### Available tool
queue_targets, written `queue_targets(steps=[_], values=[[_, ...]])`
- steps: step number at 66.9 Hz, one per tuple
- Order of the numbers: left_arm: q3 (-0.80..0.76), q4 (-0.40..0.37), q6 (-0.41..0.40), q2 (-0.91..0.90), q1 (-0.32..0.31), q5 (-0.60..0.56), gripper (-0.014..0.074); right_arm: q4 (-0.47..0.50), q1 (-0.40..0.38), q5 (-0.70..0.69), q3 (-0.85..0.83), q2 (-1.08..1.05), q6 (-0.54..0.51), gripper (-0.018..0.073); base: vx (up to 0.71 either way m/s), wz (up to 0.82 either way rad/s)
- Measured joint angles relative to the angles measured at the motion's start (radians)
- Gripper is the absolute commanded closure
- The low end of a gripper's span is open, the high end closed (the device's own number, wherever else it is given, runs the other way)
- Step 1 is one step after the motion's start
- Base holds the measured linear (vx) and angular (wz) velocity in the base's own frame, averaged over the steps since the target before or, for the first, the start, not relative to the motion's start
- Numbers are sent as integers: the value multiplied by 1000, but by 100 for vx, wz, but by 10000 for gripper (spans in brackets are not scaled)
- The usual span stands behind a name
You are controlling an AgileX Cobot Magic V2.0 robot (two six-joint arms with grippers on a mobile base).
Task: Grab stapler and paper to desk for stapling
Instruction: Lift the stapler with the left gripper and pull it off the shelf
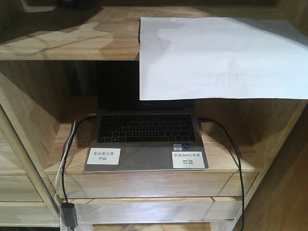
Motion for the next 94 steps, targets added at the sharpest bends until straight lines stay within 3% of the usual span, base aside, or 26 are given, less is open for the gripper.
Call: queue_targets(steps=[21,49,94], values=[[49,0,94,-166,0,47,603,0,0,0,0,0,0,568,0,0],[622,-55,102,-626,0,-183,603,0,0,-1,0,0,0,568,0,0],[1352,-81,143,-1194,0,-274,603,0,0,-1,0,0,0,568,0,0]])
